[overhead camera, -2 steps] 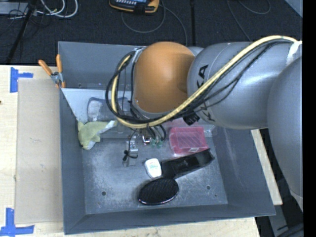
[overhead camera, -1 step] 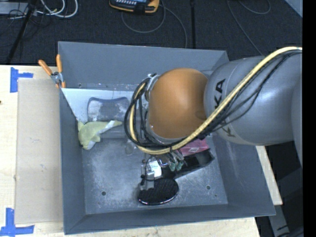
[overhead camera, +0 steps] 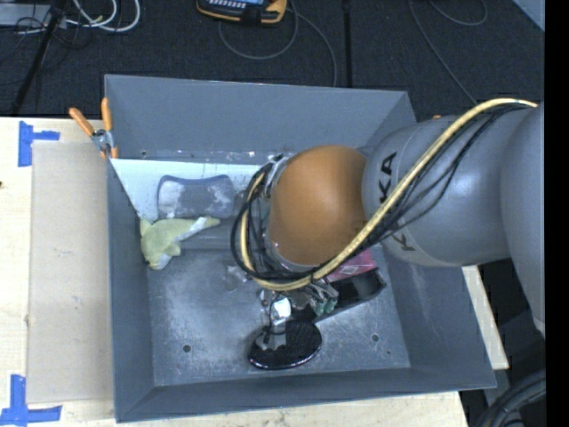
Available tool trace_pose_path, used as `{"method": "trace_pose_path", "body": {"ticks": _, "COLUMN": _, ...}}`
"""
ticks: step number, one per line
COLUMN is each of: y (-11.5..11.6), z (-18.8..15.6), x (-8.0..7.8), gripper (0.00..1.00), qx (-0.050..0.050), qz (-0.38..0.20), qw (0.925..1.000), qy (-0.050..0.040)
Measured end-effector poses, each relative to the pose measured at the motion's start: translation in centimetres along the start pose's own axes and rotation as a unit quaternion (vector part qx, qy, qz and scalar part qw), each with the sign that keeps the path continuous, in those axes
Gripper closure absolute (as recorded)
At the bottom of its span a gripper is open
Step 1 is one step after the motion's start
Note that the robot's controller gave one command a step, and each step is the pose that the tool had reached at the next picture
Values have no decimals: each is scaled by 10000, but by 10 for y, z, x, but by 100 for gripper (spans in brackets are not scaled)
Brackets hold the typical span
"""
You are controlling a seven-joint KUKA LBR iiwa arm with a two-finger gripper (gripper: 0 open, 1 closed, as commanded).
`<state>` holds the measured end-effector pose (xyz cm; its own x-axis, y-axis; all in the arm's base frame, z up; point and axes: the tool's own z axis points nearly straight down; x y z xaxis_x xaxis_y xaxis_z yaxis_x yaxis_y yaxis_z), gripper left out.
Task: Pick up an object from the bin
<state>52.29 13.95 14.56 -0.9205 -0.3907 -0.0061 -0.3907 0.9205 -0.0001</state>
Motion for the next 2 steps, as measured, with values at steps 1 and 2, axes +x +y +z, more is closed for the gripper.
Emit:
{"method": "trace_pose_path", "body": {"ticks": 1, "y": -42, "z": 13, "x": 32, "gripper": 0, "qx": -19, "qz": -118, "qw": 9999, "qy": 61}}
{"method": "trace_pose_path", "body": {"ticks": 2, "y": -64, "z": 8, "x": 55, "gripper": 0, "qx": 6, "qz": 410, "qw": 9992, "qy": 31}}
